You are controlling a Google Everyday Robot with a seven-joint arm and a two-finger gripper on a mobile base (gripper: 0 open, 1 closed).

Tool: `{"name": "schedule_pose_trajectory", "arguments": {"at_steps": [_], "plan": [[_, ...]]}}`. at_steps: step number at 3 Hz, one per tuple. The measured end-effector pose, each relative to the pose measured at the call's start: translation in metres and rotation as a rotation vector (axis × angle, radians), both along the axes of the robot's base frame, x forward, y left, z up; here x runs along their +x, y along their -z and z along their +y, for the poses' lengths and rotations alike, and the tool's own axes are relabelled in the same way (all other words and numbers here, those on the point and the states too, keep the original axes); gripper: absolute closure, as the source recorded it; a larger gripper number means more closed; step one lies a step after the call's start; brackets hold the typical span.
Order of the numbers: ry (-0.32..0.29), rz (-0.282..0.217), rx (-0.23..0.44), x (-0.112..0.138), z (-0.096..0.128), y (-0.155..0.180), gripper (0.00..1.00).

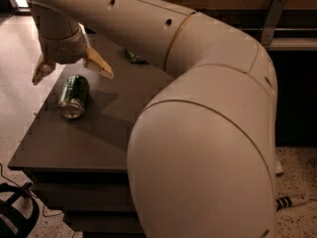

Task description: Place green can upright

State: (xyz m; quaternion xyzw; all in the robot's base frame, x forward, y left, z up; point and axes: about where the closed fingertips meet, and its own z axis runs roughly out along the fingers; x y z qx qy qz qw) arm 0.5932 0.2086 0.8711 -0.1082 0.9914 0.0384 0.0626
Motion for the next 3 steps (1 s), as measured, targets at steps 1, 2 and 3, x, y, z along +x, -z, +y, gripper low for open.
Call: {"name": "schedule_pose_trajectory", "arguments": {"at_steps": [1, 2, 3], "plan": [[0.035, 0.034, -0.014, -0.001, 0.008, 0.016, 0.0], [0.038, 0.059, -0.006, 0.003, 0.008, 0.037, 0.0], [0.042, 0.069, -0.001, 0.005, 0.004, 0.053, 0.16]]}}
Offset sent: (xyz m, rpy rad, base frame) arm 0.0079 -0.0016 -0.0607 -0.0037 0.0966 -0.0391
